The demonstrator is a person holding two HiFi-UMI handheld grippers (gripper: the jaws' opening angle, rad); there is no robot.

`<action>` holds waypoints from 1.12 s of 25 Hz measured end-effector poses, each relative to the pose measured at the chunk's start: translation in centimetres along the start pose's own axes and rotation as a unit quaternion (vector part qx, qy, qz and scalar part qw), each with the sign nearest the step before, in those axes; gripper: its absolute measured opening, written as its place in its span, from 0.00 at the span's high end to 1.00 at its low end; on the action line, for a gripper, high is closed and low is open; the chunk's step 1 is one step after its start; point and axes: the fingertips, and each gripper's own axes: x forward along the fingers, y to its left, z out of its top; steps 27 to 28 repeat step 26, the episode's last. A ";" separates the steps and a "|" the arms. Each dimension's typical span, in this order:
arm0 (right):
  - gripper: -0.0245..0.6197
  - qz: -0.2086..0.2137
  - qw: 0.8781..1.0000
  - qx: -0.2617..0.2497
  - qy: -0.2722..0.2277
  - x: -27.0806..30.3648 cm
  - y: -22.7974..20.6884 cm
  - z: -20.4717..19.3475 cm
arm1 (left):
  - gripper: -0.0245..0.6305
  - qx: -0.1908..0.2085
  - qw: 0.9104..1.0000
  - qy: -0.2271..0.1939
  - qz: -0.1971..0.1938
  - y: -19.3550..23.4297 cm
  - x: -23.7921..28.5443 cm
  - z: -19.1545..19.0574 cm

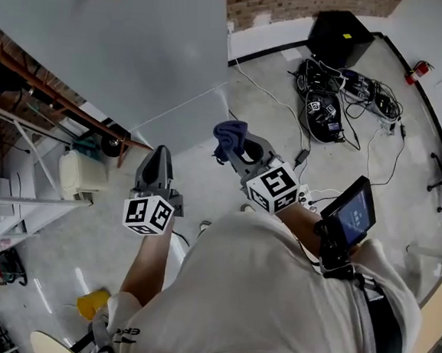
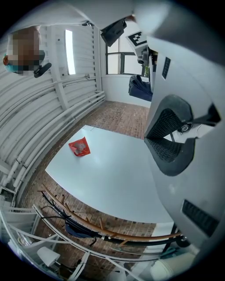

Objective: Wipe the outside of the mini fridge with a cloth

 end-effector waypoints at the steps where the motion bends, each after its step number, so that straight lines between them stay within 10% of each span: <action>1: 0.83 -0.001 1.000 0.000 0.001 0.1 0.1 0.0 | 0.96 -0.001 1.000 0.000 -0.001 0.1 0.0 0.0; 28: 0.83 -0.036 0.999 -0.009 0.028 2.8 5.6 -0.7 | 0.96 -0.039 0.998 -0.001 -0.041 4.0 -3.1 -0.5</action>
